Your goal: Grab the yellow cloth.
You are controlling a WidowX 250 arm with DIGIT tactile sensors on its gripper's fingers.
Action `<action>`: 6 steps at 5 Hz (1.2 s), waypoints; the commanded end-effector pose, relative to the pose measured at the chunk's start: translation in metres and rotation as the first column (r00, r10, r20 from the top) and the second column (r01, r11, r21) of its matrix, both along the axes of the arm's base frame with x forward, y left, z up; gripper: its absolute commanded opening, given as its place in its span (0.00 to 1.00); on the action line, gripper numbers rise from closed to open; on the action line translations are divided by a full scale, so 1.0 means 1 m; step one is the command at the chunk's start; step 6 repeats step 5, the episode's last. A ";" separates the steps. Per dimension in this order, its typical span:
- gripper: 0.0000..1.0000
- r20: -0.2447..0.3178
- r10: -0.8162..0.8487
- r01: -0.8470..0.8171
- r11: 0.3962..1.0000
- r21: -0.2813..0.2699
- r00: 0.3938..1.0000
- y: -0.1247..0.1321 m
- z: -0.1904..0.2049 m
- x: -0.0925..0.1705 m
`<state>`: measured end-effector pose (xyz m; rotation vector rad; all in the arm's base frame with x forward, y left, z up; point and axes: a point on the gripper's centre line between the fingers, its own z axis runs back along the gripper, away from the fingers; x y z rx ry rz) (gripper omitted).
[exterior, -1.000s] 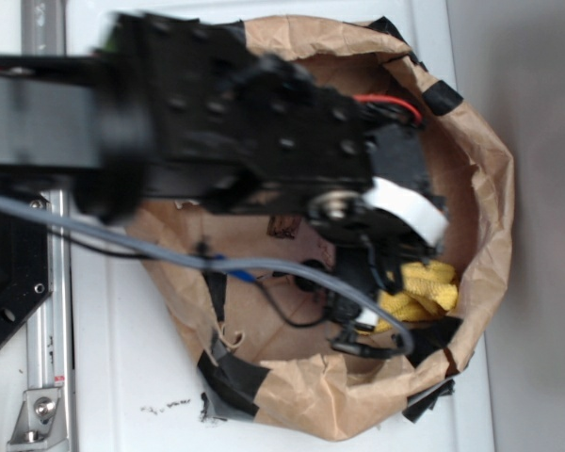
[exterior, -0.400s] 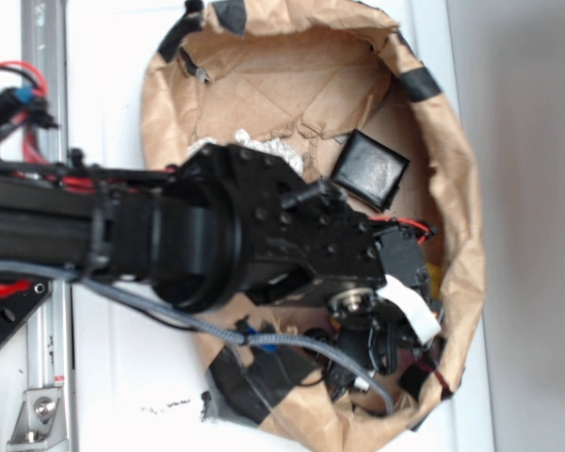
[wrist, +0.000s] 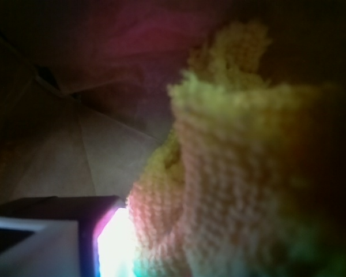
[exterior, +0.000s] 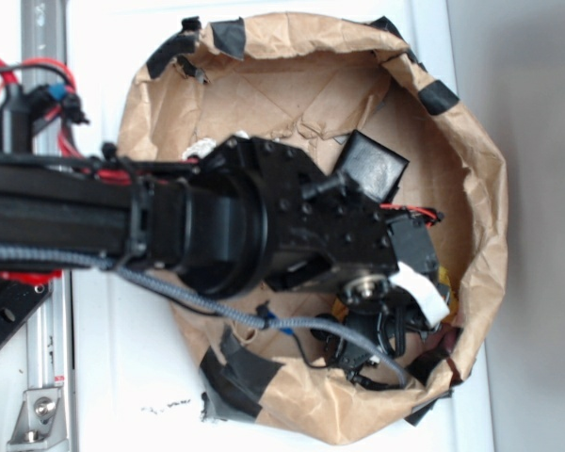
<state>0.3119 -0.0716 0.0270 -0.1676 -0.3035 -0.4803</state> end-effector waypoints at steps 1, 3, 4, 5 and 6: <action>0.00 0.140 0.201 -0.212 0.975 0.063 0.969 0.049 0.096 -0.019; 0.00 -0.039 0.467 -0.467 0.884 -0.004 0.884 0.045 0.136 -0.053; 0.00 -0.058 0.515 -0.512 0.857 0.060 0.855 0.035 0.132 -0.050; 0.00 -0.055 0.551 -0.542 0.831 0.126 0.833 0.037 0.121 -0.050; 0.00 -0.055 0.551 -0.542 0.831 0.126 0.833 0.037 0.121 -0.050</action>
